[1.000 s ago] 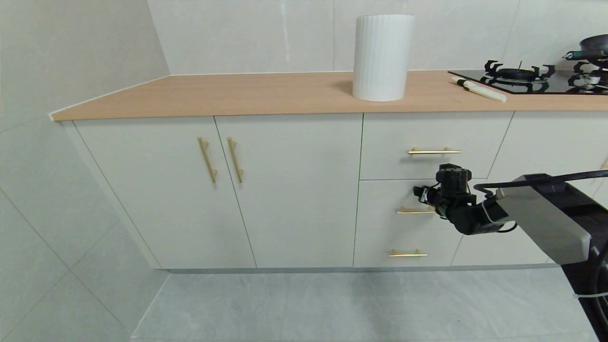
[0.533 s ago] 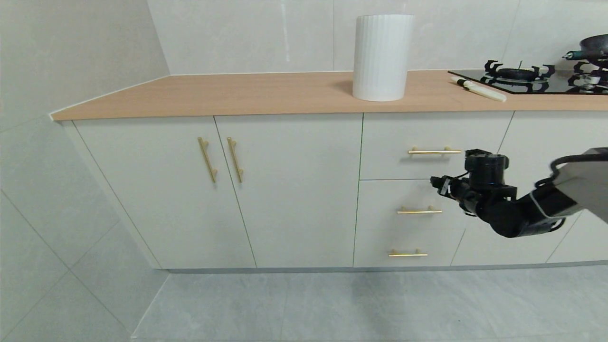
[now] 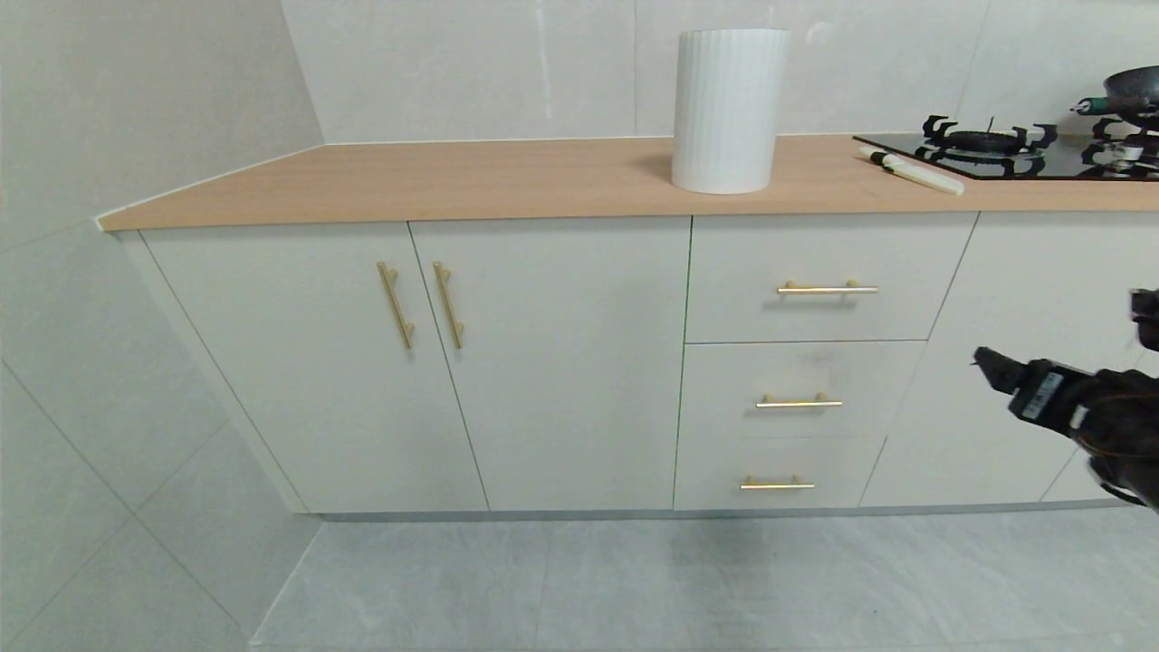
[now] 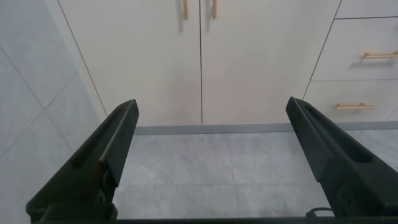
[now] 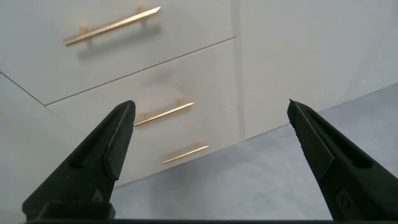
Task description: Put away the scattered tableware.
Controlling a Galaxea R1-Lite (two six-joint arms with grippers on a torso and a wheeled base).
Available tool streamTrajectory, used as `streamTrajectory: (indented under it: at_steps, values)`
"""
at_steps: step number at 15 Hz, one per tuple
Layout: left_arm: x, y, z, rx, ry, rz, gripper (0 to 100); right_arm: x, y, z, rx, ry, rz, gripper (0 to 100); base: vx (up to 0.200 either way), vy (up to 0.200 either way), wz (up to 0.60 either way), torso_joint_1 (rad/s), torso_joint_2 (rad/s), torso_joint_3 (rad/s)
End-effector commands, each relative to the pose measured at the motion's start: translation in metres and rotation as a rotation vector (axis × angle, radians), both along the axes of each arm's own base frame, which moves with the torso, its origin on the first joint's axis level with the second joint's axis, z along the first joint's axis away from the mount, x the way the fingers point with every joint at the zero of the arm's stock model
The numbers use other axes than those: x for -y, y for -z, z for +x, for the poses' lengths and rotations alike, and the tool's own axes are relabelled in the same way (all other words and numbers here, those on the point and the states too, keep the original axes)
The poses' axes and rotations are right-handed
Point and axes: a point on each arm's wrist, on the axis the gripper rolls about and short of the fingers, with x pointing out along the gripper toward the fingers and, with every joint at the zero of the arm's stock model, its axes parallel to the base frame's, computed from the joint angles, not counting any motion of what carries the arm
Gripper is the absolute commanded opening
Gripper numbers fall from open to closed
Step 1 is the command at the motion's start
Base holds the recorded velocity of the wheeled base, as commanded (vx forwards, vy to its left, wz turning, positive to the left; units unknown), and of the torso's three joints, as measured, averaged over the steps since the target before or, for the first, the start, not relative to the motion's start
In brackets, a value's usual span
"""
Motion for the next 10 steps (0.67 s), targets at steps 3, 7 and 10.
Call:
streamTrajectory:
  at_steps: [3,7,10]
  values:
    - [0.000,0.000,0.000,0.000,0.000,0.000,100,0.018,-0.016,-0.137,0.172,0.136,-0.202,100,0.000,0.000,0.00,0.000,0.00,0.000]
    - [0.000,0.000,0.000,0.000,0.000,0.000,100,0.024,-0.017,-0.186,0.191,0.199,-0.293,100,0.000,0.000,0.00,0.000,0.00,0.000]
    - [0.000,0.000,0.000,0.000,0.000,0.000,100,0.029,0.008,-0.231,0.215,0.201,-0.288,100,0.000,0.000,0.00,0.000,0.00,0.000]
